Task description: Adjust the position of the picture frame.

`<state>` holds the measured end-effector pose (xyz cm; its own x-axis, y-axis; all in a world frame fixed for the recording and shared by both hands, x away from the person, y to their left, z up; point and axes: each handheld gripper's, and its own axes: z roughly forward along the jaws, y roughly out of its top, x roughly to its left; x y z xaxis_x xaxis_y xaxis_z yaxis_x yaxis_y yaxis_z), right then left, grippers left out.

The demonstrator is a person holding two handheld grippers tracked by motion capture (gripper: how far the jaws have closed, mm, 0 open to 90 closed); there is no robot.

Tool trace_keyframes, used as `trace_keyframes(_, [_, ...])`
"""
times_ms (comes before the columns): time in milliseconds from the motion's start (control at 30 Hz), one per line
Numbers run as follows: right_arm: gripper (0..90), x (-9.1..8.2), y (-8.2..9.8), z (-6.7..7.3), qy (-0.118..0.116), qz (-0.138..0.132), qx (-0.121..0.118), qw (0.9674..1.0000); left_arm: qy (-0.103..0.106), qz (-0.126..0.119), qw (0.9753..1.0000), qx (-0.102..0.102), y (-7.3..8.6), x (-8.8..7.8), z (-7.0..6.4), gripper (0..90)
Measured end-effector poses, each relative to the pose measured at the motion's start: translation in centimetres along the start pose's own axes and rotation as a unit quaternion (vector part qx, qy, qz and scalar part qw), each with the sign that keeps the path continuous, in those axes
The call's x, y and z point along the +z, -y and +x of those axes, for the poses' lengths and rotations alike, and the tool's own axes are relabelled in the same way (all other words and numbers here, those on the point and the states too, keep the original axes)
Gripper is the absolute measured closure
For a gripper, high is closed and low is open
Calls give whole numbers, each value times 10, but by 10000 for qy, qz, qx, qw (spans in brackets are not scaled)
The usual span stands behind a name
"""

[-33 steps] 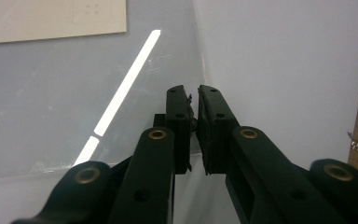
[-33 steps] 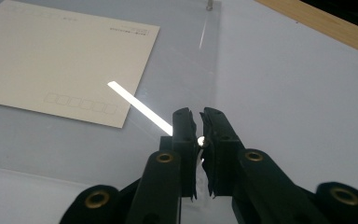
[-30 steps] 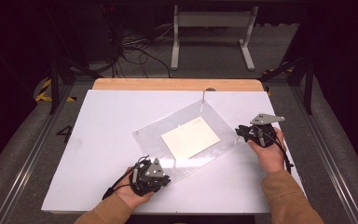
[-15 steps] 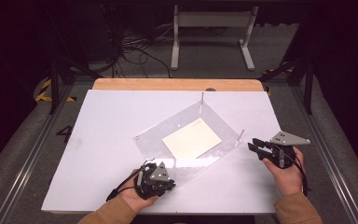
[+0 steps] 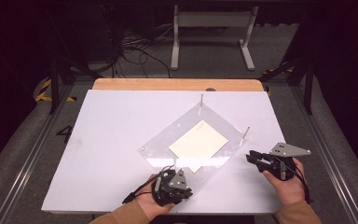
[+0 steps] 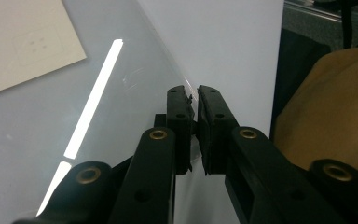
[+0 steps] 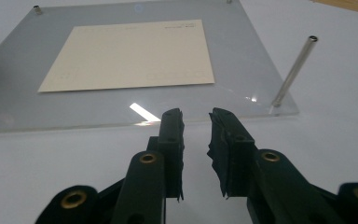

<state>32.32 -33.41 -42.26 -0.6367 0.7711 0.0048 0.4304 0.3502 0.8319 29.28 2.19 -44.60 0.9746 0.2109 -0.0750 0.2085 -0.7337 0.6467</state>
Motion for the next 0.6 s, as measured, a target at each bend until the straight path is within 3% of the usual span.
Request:
trace_keyframes(267, [760,4,1,4,-211,30,10,9998,341,-7,9993,151,-21,19,-7,839])
trace_keyframes(433, [753,7,4,6,-266,79,7,9996,531,-77,9986,-10,-19,17,-1,827])
trace_keyframes(500, [748,8,5,6,-298,87,31,9995,413,-309,9986,-131,-16,5,6,771])
trace_keyframes(600, [747,9,5,6,-306,81,31,9995,277,-486,9981,-258,-13,-8,16,762])
